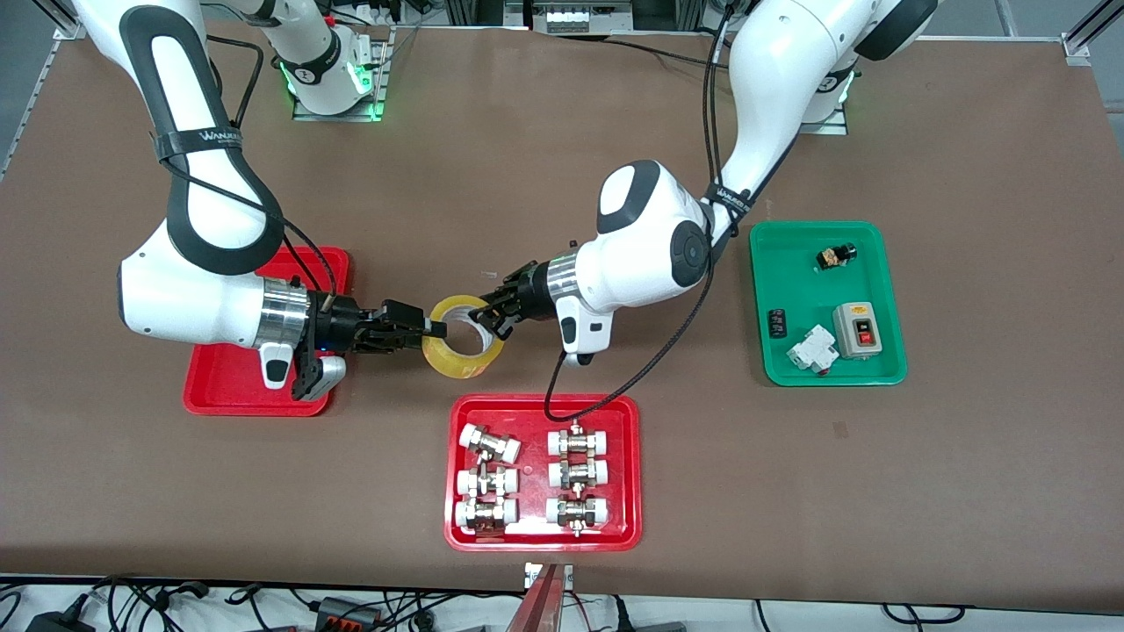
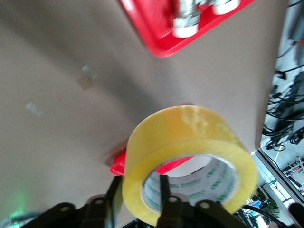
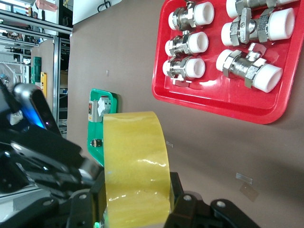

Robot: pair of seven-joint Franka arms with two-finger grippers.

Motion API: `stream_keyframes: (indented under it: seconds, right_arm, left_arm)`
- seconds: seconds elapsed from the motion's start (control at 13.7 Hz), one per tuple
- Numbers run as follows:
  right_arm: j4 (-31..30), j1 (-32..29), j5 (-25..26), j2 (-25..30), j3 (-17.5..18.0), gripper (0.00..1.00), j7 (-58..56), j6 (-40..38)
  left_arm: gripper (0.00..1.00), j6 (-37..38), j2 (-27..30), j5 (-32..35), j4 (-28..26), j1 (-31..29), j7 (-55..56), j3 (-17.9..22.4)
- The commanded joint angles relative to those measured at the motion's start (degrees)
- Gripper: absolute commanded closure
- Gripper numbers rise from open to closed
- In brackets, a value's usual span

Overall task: Left arm passes tape to right arm into tray
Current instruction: 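Open the left gripper and withdraw it while the right gripper holds the tape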

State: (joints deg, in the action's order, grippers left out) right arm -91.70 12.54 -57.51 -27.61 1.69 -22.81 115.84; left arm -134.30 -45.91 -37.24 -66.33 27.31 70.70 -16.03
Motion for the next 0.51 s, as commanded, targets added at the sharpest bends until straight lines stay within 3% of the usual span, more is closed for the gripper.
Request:
stream_keyframes:
  seconds: [0.0, 0.22, 0.44]
  right_arm:
    - [1.0, 0.6, -1.1, 0.1, 0.0, 1.0, 1.6, -0.1]
    - [0.9, -0.5, -0.2, 0.3, -0.4, 1.0, 1.8, -1.0]
    - [-0.2, -7.6, 4.7, 1.2, -0.6, 1.0, 1.4, -10.1]
  left_arm:
    - [0.0, 7.6, 4.9, 9.6, 0.2, -4.4, -2.5, 0.3]
    - [0.0, 21.4, 9.5, 15.3, 0.1, -10.8, -2.5, 0.6]
    - [0.0, 30.3, 12.6, 22.7, 0.7, -17.6, -2.8, 0.2]
